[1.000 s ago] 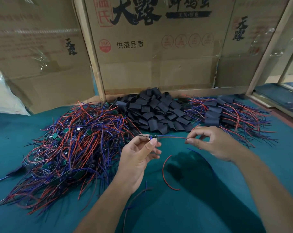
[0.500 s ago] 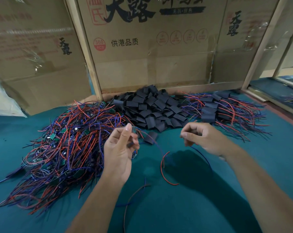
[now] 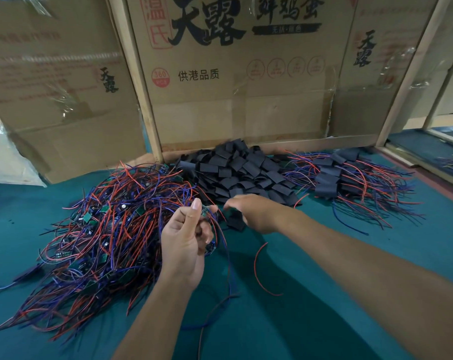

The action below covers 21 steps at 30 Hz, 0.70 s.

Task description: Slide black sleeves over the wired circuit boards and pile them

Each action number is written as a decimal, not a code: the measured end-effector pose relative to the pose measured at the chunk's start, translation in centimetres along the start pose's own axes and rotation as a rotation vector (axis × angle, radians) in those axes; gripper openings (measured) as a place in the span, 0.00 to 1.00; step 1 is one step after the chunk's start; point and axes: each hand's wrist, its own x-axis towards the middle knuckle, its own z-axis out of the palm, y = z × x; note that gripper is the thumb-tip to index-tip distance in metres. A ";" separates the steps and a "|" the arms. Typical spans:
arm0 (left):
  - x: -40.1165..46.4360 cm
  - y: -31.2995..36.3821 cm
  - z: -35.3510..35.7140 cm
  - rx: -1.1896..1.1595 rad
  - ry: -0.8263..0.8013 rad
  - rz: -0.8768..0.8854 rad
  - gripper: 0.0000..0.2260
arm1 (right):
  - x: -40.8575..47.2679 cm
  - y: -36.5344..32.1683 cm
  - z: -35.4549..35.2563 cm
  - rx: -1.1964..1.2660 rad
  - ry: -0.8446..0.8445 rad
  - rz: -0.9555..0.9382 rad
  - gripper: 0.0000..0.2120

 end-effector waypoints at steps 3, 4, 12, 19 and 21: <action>0.0 -0.2 0.3 -0.072 0.003 -0.034 0.13 | 2.4 -0.3 0.4 0.081 0.161 0.114 0.11; -0.1 -0.3 0.5 -0.088 0.004 -0.042 0.13 | 3.2 -0.3 0.5 0.048 0.193 0.153 0.06; -0.1 -0.5 0.1 -0.108 0.000 -0.075 0.13 | 5.8 -0.8 1.1 -0.197 0.305 0.237 0.04; -0.2 -0.5 0.4 -0.169 -0.045 -0.128 0.10 | -2.8 -1.3 -0.3 0.953 0.285 0.157 0.10; -0.4 -0.6 0.7 -0.188 -0.093 -0.179 0.11 | -5.5 -2.3 0.5 1.156 0.265 0.094 0.06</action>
